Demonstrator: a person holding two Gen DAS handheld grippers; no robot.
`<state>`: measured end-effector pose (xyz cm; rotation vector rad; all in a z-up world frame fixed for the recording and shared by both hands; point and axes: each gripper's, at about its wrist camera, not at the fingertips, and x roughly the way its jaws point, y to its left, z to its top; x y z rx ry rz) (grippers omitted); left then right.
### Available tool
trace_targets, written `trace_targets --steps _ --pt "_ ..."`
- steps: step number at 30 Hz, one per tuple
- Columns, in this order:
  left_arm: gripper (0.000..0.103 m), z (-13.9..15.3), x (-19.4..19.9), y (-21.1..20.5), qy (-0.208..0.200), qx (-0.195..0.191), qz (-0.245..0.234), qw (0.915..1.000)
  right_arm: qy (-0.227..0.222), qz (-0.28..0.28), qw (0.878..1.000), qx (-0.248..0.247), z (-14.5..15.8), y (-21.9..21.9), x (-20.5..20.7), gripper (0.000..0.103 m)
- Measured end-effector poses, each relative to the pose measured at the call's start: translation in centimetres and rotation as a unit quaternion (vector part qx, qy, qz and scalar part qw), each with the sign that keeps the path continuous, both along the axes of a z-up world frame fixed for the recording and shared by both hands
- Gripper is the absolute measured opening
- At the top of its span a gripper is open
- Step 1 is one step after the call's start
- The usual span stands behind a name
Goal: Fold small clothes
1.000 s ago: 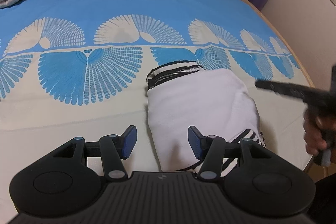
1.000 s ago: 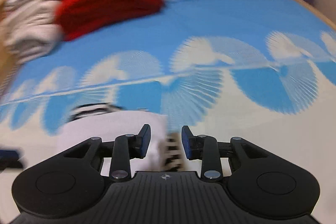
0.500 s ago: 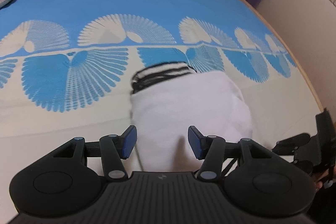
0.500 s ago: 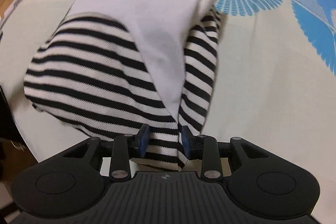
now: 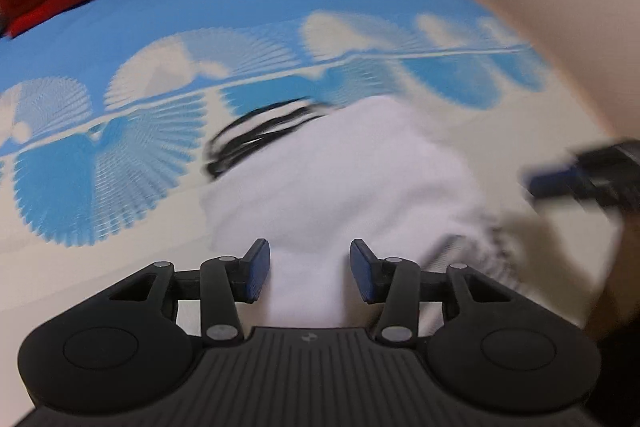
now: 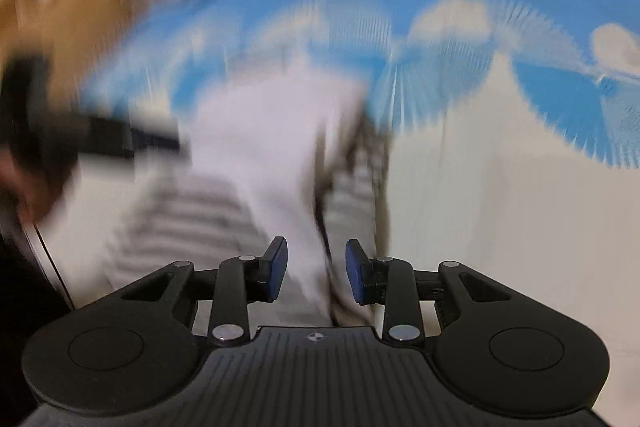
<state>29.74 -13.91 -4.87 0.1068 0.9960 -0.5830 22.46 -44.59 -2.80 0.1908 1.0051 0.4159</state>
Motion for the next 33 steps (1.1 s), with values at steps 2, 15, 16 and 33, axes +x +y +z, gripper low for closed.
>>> trace_targets --steps 2,15,16,33 --pt "0.049 0.6 -1.7 -0.4 0.004 -0.012 -0.078 0.9969 -0.028 -0.036 0.998 0.041 1.1 -0.2 0.4 0.034" --pt "0.067 -3.0 -6.2 -3.8 -0.012 0.029 -0.182 0.9827 0.076 0.021 0.981 -0.177 -6.3 7.5 4.3 0.040" --pt "0.072 -2.2 -5.1 -2.5 0.001 -0.008 -0.146 0.9892 0.074 0.012 0.984 -0.160 -6.0 7.2 4.6 0.040" --pt "0.093 -10.2 4.8 5.2 0.191 -0.167 0.191 0.9482 0.135 -0.089 0.986 -0.039 -7.9 2.0 4.9 0.078"
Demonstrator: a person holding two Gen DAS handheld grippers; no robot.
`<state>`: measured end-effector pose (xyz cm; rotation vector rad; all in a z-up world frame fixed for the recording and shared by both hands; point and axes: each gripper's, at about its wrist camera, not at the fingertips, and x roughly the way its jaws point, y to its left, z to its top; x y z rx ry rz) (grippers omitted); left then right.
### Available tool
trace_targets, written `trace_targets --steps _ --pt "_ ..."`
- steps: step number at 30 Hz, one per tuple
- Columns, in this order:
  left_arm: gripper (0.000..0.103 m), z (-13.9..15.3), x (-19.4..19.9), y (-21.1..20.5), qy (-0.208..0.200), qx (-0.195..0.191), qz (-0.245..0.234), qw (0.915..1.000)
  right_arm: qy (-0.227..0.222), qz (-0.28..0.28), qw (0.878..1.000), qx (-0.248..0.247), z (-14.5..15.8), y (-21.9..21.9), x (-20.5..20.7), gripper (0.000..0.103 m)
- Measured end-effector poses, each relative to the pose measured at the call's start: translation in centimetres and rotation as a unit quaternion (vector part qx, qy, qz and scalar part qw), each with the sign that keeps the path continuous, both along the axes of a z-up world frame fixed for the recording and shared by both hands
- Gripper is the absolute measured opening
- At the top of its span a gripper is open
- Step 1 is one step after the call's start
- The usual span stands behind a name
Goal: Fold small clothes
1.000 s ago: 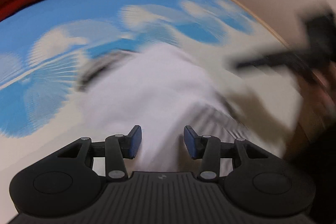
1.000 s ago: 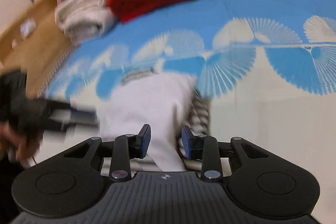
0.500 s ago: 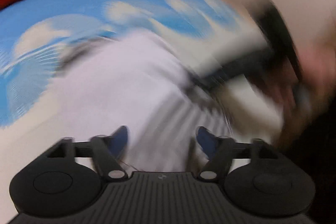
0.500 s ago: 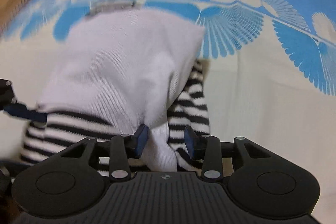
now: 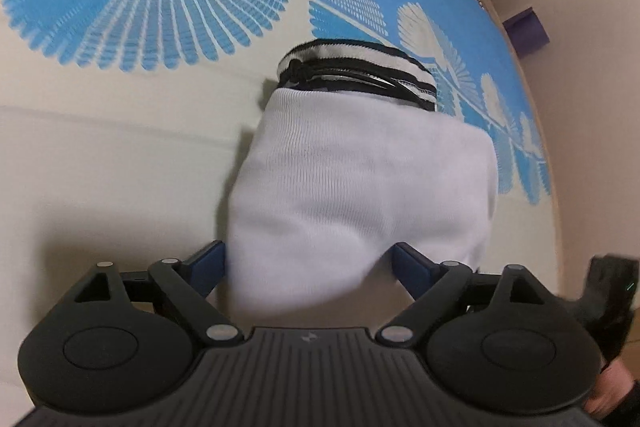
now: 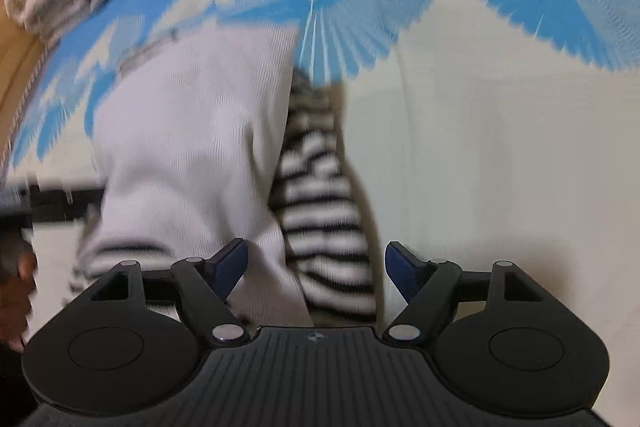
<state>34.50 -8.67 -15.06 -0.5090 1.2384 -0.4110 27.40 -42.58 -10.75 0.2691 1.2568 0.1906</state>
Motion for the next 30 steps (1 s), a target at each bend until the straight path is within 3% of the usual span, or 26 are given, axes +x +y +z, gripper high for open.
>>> trace_targets --steps 4,5,7,9,11,12,14,19,23,24,27,30 --pt "0.094 -0.6 0.1 -0.2 -0.001 -0.012 -0.004 0.9999 0.012 0.001 1.000 0.008 -0.6 0.2 -0.2 0.079" --pt "0.093 -0.5 0.2 -0.4 -0.003 -0.014 -0.007 0.9999 0.013 -0.002 1.000 0.015 -0.7 0.2 -0.1 0.074" --pt "0.084 0.0 0.6 -0.8 -0.011 -0.011 -0.016 0.9997 0.005 0.002 1.000 0.027 -0.5 0.3 0.1 0.050" --pt "0.060 0.8 0.8 -0.8 -0.029 -0.006 -0.028 0.9992 -0.003 0.006 0.999 0.044 0.1 0.7 0.3 0.027" --pt "0.047 1.9 1.3 -0.5 -0.042 -0.007 -0.032 0.9986 -0.011 0.012 0.999 0.047 0.5 1.2 0.6 0.022" --pt "0.045 2.7 1.5 -0.2 -0.050 -0.007 -0.033 0.9982 -0.013 0.012 0.999 0.049 0.6 1.3 0.7 0.020" --pt "0.045 4.8 1.8 0.3 -0.085 0.006 -0.035 0.9958 -0.020 0.007 0.998 0.062 0.9 1.2 1.2 0.016" --pt "0.045 9.4 2.3 3.2 -0.152 0.036 -0.024 0.9875 -0.090 -0.005 0.989 0.116 3.2 2.7 2.8 0.012" --pt "0.054 10.2 3.3 6.2 -0.163 0.056 -0.001 0.9851 -0.125 -0.013 0.983 0.130 4.2 5.0 4.4 0.012" --pt "0.059 9.9 3.6 6.9 -0.156 0.071 0.016 0.9851 -0.132 -0.018 0.983 0.127 4.2 5.5 4.8 0.011" --pt "0.060 9.1 3.9 8.1 -0.118 0.143 0.052 0.9812 -0.136 -0.051 0.986 0.084 4.0 6.5 6.0 0.015" --pt "0.060 10.9 2.8 8.5 -0.162 0.165 0.043 0.9720 -0.111 -0.044 0.993 0.020 3.0 7.2 6.7 0.016"
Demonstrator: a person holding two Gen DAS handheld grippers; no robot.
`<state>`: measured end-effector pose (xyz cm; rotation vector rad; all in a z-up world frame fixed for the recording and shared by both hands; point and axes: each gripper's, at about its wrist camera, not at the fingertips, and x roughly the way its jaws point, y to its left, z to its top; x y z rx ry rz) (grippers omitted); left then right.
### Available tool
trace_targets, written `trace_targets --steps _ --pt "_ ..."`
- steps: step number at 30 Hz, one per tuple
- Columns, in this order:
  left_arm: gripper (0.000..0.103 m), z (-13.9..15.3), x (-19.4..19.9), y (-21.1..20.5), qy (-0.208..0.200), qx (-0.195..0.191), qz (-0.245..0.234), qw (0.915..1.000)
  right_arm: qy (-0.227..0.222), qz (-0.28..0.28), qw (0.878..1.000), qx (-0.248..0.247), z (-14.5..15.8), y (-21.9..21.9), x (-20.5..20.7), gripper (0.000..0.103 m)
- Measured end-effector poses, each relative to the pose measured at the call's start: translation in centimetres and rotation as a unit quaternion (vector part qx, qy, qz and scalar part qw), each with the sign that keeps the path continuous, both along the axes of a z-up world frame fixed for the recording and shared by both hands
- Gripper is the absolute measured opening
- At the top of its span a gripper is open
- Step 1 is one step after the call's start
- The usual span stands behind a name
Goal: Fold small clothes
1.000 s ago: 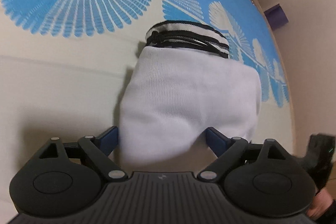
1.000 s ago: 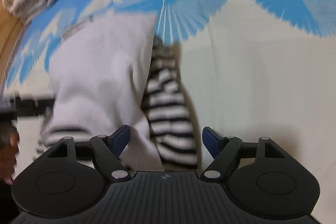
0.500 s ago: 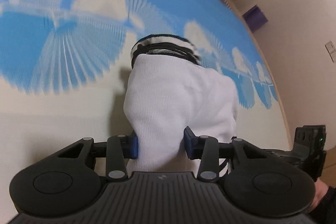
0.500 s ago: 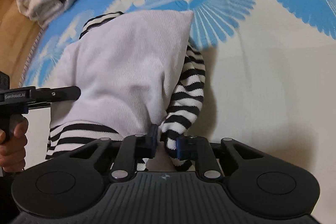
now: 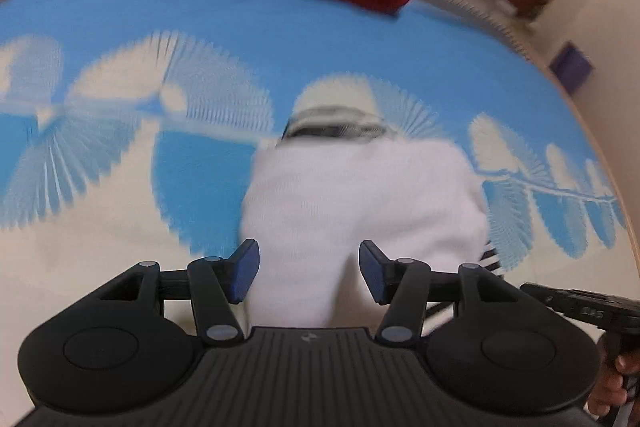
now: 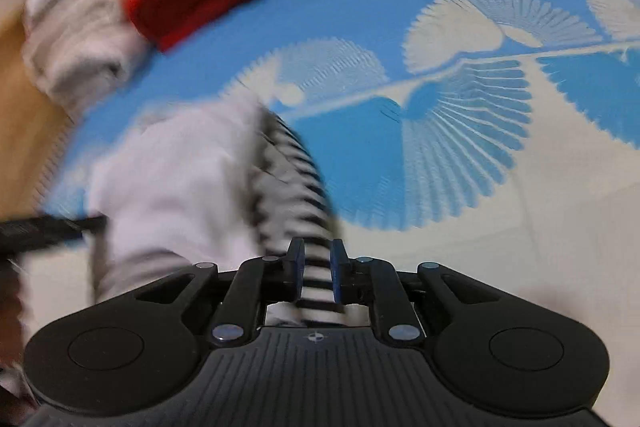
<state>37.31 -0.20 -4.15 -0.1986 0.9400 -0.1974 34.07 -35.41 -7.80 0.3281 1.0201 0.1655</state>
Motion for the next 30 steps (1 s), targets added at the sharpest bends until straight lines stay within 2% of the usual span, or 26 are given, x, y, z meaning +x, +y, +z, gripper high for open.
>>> trace_targets --steps 2,4,5,6,7,8,11,13,14,15,16,17,19,21,25,27,28,30 --pt "0.063 1.4 -0.7 0.2 -0.038 -0.008 -0.009 0.9992 -0.004 0.015 1.000 -0.004 0.0 0.0 -0.3 0.016" --pt "0.066 1.5 -1.0 0.3 -0.048 -0.002 -0.010 0.9988 -0.016 0.022 1.000 0.003 0.5 -0.1 -0.7 0.019" --pt "0.066 1.3 -0.9 0.4 -0.036 0.003 -0.006 0.9993 -0.023 0.029 0.999 0.007 0.8 -0.1 -0.9 0.031" --pt "0.066 0.9 -0.8 0.6 -0.020 -0.001 -0.005 0.9998 -0.025 0.035 0.999 0.010 0.9 -0.1 -1.0 0.048" --pt "0.066 0.8 -0.8 0.6 -0.006 -0.011 -0.006 0.9999 -0.020 0.040 0.999 0.015 0.7 0.0 -1.0 0.055" --pt "0.066 0.7 -1.0 0.5 0.006 -0.022 -0.013 0.9997 -0.012 0.044 0.999 0.017 0.5 0.3 -1.2 0.061" --pt "0.066 0.3 -1.2 -0.5 0.037 -0.025 -0.063 0.9971 0.018 0.067 0.998 0.009 -0.7 1.5 -1.2 0.061" --pt "0.066 -0.7 -2.2 -1.9 0.045 0.006 -0.110 0.9929 0.029 0.082 0.996 0.003 -0.9 2.2 -1.4 0.059" --pt "0.064 -1.6 -2.5 -3.0 0.052 0.046 -0.132 0.9888 0.037 0.090 0.995 -0.008 -1.3 2.6 -1.3 0.054" --pt "0.065 -2.9 -3.1 -3.8 0.057 0.087 -0.145 0.9839 0.050 0.100 0.994 -0.022 -1.8 3.1 -1.3 0.033" --pt "0.066 -4.1 -3.4 -4.6 0.058 0.131 -0.156 0.9773 0.064 0.109 0.991 -0.039 -2.3 3.4 -1.4 0.019" --pt "0.068 -5.0 -3.8 -5.2 0.053 0.158 -0.162 0.9725 0.077 0.115 0.988 -0.060 -2.8 3.7 -1.4 0.000" --pt "0.068 -4.9 -4.1 -5.0 0.045 0.154 -0.157 0.9745 0.106 0.117 0.982 -0.105 -4.0 4.0 -1.5 0.000" --pt "0.068 -3.6 -4.3 -3.7 0.052 0.131 -0.140 0.9800 0.108 0.119 0.982 -0.100 -4.2 3.9 -1.6 0.000" --pt "0.068 -1.6 -4.3 -0.4 0.061 0.081 -0.104 0.9894 0.081 0.104 0.990 -0.057 -2.7 3.2 -1.6 0.001" --pt "0.068 -1.6 -4.5 0.7 0.072 0.058 -0.097 0.9910 0.067 0.082 0.994 -0.026 -1.7 2.4 -1.3 0.003" --pt "0.068 -1.7 -4.7 0.8 0.076 0.056 -0.099 0.9906 0.062 0.070 0.996 -0.014 -1.4 2.0 -1.2 0.005" --pt "0.068 -1.6 -5.1 0.5 0.071 0.075 -0.100 0.9897 0.050 0.049 0.998 0.009 -0.7 1.1 -1.0 0.014"
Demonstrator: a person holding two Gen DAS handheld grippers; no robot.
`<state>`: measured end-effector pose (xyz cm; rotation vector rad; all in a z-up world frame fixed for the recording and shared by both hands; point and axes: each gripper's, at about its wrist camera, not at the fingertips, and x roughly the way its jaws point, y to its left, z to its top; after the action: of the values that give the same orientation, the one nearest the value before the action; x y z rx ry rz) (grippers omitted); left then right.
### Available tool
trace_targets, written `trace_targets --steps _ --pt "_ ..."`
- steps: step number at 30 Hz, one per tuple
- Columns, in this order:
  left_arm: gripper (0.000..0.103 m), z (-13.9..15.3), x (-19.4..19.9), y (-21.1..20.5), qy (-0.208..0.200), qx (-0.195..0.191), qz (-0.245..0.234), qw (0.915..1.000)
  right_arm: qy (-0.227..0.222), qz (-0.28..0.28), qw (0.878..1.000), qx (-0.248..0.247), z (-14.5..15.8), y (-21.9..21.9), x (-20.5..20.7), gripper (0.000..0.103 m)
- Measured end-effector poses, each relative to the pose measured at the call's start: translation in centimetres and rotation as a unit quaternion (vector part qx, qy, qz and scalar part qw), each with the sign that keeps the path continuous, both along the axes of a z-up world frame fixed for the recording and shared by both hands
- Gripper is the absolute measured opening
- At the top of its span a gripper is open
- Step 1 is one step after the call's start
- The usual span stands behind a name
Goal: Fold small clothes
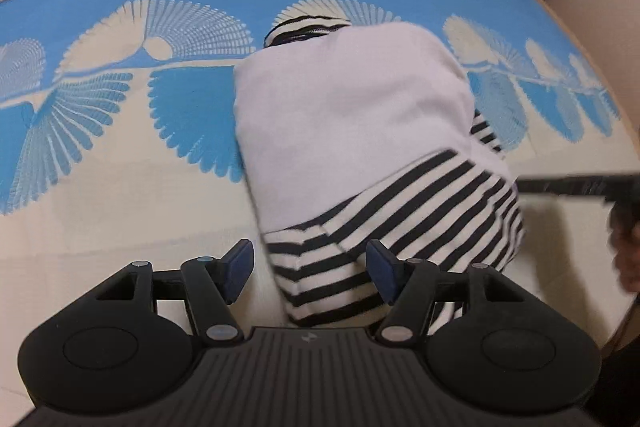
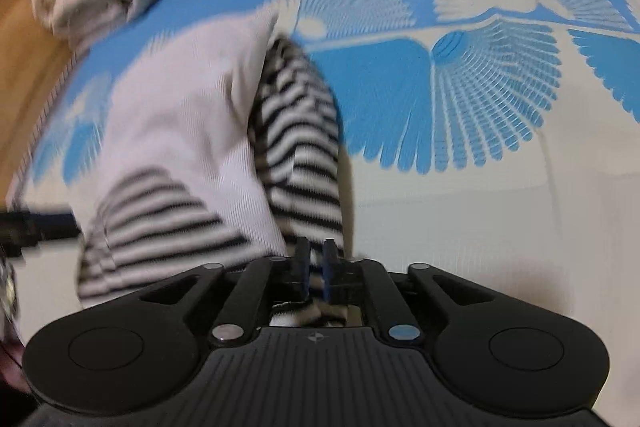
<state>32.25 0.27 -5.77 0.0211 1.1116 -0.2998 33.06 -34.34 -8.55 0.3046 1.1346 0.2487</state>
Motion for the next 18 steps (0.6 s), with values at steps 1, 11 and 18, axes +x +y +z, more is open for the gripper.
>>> trace_targets --steps 1,11,18 --pt "0.068 0.1 -0.3 -0.2 -0.008 0.009 -0.001 0.9999 -0.005 -0.008 1.000 0.006 0.2 -0.2 0.1 0.016" --pt "0.072 3.8 -4.3 -0.5 -0.084 0.010 0.051 0.9951 -0.121 -0.037 0.992 -0.024 5.3 0.9 -1.6 0.056" --pt "0.086 7.8 -10.1 0.1 -0.133 0.024 0.104 0.9853 -0.206 -0.029 0.975 -0.073 10.7 3.6 -7.5 0.079"
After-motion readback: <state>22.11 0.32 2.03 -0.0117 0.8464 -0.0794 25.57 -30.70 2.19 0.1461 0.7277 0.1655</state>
